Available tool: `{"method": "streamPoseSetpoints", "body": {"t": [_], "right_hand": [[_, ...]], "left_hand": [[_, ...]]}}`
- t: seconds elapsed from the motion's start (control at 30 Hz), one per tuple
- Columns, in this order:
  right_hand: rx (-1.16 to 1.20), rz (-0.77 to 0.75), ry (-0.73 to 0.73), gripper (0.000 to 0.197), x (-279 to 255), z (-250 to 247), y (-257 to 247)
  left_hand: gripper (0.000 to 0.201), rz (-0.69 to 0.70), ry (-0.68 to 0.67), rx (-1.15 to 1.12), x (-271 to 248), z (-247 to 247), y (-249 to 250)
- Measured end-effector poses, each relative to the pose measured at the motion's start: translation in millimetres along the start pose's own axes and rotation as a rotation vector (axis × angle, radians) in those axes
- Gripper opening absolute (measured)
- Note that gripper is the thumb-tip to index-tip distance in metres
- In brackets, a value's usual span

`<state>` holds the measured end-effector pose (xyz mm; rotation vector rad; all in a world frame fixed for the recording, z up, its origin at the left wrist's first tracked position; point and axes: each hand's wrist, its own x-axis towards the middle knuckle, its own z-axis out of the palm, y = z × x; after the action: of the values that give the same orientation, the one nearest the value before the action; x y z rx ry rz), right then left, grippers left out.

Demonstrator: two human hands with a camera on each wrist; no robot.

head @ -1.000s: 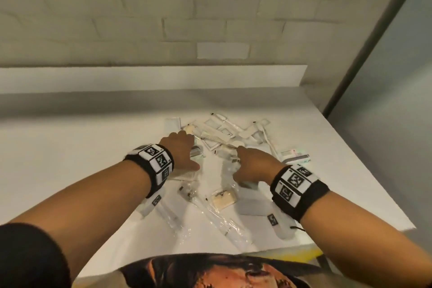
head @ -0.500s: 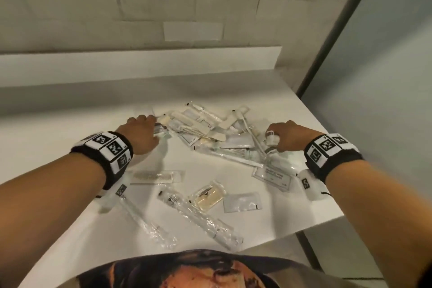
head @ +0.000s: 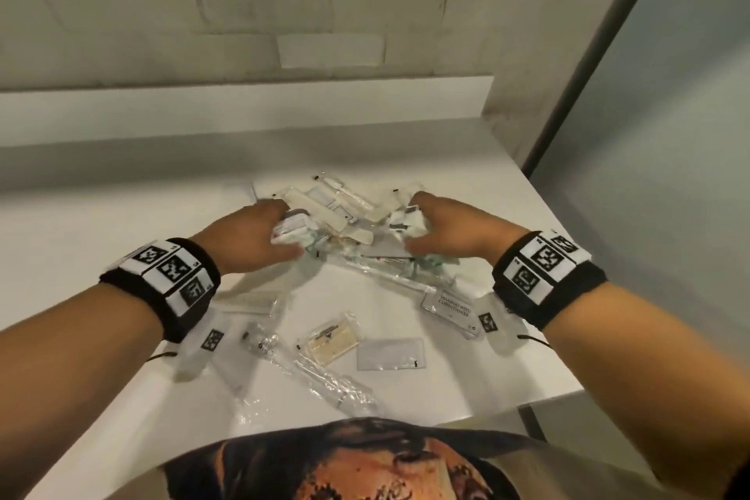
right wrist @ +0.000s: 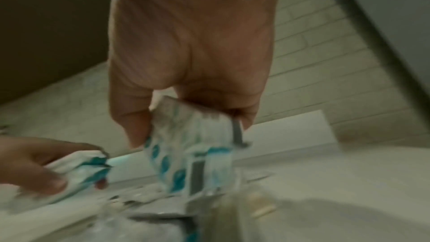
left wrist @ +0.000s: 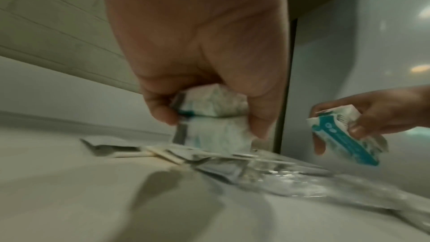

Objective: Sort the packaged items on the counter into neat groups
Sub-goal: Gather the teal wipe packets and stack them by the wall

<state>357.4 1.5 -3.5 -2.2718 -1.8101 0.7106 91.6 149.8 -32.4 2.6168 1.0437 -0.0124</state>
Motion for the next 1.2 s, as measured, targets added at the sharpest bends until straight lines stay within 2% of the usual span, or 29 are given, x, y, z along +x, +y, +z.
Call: {"method": "streamPoseSetpoints", "body": {"t": [0.07, 0.23, 0.33, 0.43, 0.5, 0.67, 0.73, 0.8, 0.9, 0.93, 1.0, 1.1, 1.2], "right_hand": [[-0.021, -0.017, -0.106, 0.054, 6.3, 6.0, -9.1], [0.121, 0.131, 0.051, 0.058, 13.5, -5.5, 10.6], [0.198, 0.171, 0.101, 0.051, 7.6, -8.4, 20.8], [0.200, 0.188, 0.105, 0.047, -1.2, -6.2, 28.2], [0.189, 0.185, 0.098, 0.048, -8.7, -3.7, 32.8], [0.182, 0.140, 0.066, 0.049, -32.6, -3.8, 34.0], [0.187, 0.102, 0.024, 0.049, -40.8, -4.7, 31.6], [0.175, 0.060, -0.020, 0.049, -48.4, -4.8, 28.9], [0.119, 0.015, -0.055, 0.048, -58.3, -3.3, 28.4], [0.096, 0.005, -0.070, 0.048, -59.9, -2.6, 29.7], [0.077, -0.015, -0.142, 0.047, -63.0, -1.1, 32.2], [0.082, -0.025, -0.253, 0.046, -59.6, 4.2, 35.9], [0.037, 0.017, -0.249, 0.047, -52.9, 8.4, 36.2]], "left_hand": [[0.048, 0.087, -0.110, -0.047, -0.4, -1.3, 22.1], [0.057, 0.215, -0.236, -0.060, 20.5, 13.8, 83.3], [0.061, 0.222, -0.182, 0.015, 41.2, 27.7, 106.3], [0.055, 0.112, -0.075, 0.154, 59.3, 35.8, 117.8], [0.058, 0.068, -0.055, 0.189, 67.5, 37.2, 123.3], [0.079, 0.153, -0.199, 0.200, 75.3, 41.8, 131.2], [0.083, 0.161, -0.202, 0.207, 73.6, 42.3, 134.0], [0.079, 0.176, -0.140, 0.210, 70.6, 42.8, 137.0], [0.070, 0.205, 0.042, 0.192, 65.3, 41.5, 140.1], [0.067, 0.202, 0.057, 0.163, 63.1, 39.3, 140.1], [0.060, 0.201, -0.007, 0.157, 59.1, 35.8, 138.5], [0.056, 0.211, -0.076, 0.272, 55.8, 34.6, 135.9], [0.061, 0.193, -0.097, 0.293, 57.1, 33.4, 135.2]]}}
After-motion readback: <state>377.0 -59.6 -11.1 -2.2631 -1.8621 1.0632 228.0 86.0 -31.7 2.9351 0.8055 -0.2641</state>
